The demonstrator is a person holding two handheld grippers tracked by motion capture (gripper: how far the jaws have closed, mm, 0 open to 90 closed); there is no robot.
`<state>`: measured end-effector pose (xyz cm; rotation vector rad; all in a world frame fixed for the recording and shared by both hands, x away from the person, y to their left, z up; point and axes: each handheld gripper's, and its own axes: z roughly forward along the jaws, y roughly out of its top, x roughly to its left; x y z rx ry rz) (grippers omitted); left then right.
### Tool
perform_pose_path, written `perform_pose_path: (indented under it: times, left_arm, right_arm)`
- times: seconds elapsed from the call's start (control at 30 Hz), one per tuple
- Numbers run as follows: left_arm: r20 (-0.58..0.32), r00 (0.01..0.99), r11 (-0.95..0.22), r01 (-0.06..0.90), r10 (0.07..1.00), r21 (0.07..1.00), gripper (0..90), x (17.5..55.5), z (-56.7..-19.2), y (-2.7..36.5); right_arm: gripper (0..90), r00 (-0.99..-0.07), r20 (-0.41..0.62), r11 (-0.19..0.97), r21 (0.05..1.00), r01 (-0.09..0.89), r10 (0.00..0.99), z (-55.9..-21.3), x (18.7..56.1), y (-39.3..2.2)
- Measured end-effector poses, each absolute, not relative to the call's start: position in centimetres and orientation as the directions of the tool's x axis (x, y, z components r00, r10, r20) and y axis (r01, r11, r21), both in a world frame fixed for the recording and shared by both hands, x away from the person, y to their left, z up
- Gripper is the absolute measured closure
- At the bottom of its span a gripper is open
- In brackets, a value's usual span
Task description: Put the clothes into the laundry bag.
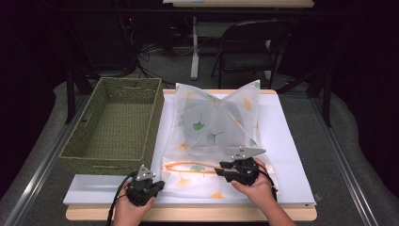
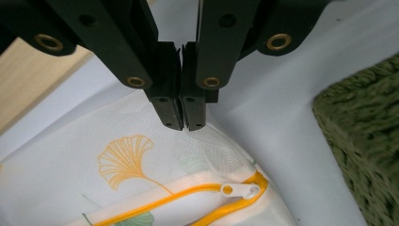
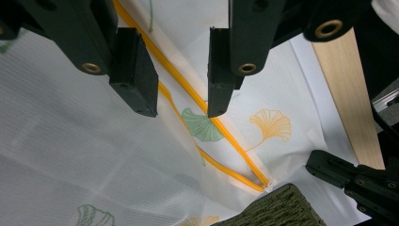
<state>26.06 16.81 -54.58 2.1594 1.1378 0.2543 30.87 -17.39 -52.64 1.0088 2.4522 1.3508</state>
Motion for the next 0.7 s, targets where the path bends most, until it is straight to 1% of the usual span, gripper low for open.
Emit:
perform_pose_path:
  times: [0.1, 0.23, 0.37, 0.4, 0.53, 0.7]
  left_arm:
    - [-0.139, 0.608, -0.398, 0.659, 0.782, 0.638, 88.1, 25.6, -54.7, 16.5]
    - [-0.13, 0.633, -0.43, 0.647, 0.763, 0.63, 88.2, 25.0, -54.8, 16.0]
    - [-0.114, 0.634, -0.433, 0.636, 0.764, 0.639, 87.4, 24.8, -54.9, 15.8]
    - [-0.112, 0.634, -0.432, 0.635, 0.765, 0.641, 86.4, 24.8, -54.9, 15.8]
    - [-0.126, 0.616, -0.403, 0.643, 0.777, 0.651, 76.7, 25.0, -54.8, 16.3]
    - [-0.126, 0.607, -0.384, 0.635, 0.785, 0.67, 69.9, 25.0, -54.3, 17.0]
  right_arm:
    - [63.6, -0.762, 0.171, 0.367, 0.797, 0.479, 0.625, -52.7, 30.7, -17.0]
    - [63.1, -0.768, 0.164, 0.381, 0.793, 0.476, 0.619, -52.8, 30.6, -16.5]
    - [62.1, -0.773, 0.159, 0.387, 0.793, 0.47, 0.614, -52.9, 30.6, -16.0]
    - [62.0, -0.775, 0.16, 0.388, 0.792, 0.471, 0.612, -52.9, 30.6, -15.9]
    - [61.8, -0.783, 0.157, 0.402, 0.788, 0.467, 0.602, -53.0, 30.7, -15.1]
    - [62.3, -0.802, 0.153, 0.428, 0.779, 0.457, 0.578, -53.2, 30.8, -13.2]
